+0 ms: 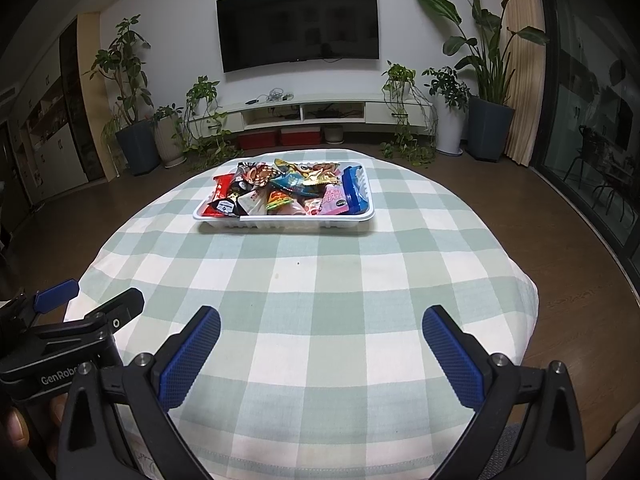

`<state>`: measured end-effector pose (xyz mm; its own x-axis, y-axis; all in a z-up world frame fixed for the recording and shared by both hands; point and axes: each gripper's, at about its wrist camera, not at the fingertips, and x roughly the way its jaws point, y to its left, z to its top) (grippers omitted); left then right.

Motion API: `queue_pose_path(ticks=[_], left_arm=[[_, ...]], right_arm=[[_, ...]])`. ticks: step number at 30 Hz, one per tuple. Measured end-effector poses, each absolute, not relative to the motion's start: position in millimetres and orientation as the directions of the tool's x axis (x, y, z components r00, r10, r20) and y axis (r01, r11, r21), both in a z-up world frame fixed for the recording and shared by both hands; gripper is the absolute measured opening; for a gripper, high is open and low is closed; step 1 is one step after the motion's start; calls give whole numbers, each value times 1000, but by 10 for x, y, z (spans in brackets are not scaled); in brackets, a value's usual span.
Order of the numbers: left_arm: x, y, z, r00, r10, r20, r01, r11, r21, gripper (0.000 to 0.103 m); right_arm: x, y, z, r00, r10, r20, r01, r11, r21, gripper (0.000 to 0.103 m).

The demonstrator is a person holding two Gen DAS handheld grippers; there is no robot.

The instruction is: Organize snacks

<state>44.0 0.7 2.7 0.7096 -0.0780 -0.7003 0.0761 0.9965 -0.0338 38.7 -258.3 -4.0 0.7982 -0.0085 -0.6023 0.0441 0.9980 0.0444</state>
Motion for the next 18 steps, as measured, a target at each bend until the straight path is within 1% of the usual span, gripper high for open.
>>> queue_pose_path(ticks=[8,18], left_arm=[[343,72,-45,704,-68,-707,69,997,-27,103],[391,40,-13,699,-59,-713,65,998,-19,103]], right_arm=[[356,-2568,-63,796,-8,-606,42,998,43,103],[303,-2564,-80,791,-7,-612,43,998,43,103]])
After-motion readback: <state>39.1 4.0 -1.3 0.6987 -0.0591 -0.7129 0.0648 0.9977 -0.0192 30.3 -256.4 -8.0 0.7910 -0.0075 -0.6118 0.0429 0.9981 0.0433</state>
